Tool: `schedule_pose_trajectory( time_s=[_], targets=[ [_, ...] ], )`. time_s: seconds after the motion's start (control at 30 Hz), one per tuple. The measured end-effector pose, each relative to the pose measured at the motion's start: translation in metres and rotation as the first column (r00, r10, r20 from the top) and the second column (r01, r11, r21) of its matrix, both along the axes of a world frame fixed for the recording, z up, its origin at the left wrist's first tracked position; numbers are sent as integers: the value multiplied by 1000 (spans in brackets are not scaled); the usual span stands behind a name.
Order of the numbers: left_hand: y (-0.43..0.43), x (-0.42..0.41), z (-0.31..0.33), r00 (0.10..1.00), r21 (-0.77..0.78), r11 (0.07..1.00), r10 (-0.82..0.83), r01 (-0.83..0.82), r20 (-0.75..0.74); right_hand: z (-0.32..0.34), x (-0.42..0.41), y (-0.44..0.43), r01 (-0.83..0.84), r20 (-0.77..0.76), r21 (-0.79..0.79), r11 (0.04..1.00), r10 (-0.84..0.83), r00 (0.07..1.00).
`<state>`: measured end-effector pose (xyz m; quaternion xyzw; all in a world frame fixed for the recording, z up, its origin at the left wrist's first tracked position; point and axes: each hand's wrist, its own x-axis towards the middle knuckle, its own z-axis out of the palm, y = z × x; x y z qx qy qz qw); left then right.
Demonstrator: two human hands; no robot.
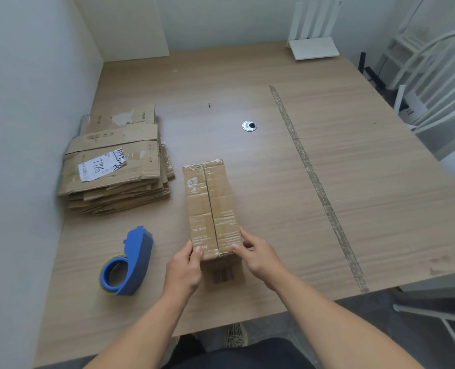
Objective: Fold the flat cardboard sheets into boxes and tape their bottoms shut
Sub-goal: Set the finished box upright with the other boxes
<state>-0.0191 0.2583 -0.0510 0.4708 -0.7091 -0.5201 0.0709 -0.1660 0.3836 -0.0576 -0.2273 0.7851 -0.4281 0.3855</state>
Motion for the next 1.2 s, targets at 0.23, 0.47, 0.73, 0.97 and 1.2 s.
schedule_pose_trajectory(
  time_s=[0.23,0.47,0.73,0.97,1.2],
  targets=[
    [4,10,0,999,70,998,10,-7,-47,-10,5,8,127,134,-50,991,-119,984],
    [17,27,7,999,54,998,-25,27,-48,-7,10,10,153,218,-65,986,-136,966],
    [25,29,18,994,-37,995,-94,92,-50,4,10,26,165,443,-126,978,-93,892],
    [25,26,28,979,-248,952,-197,179,-51,24,-3,17,214,457,-146,966,-126,880],
    [8,13,44,987,-35,997,69,-75,-146,22,1,5,374,569,-117,920,-246,785]
  ],
)
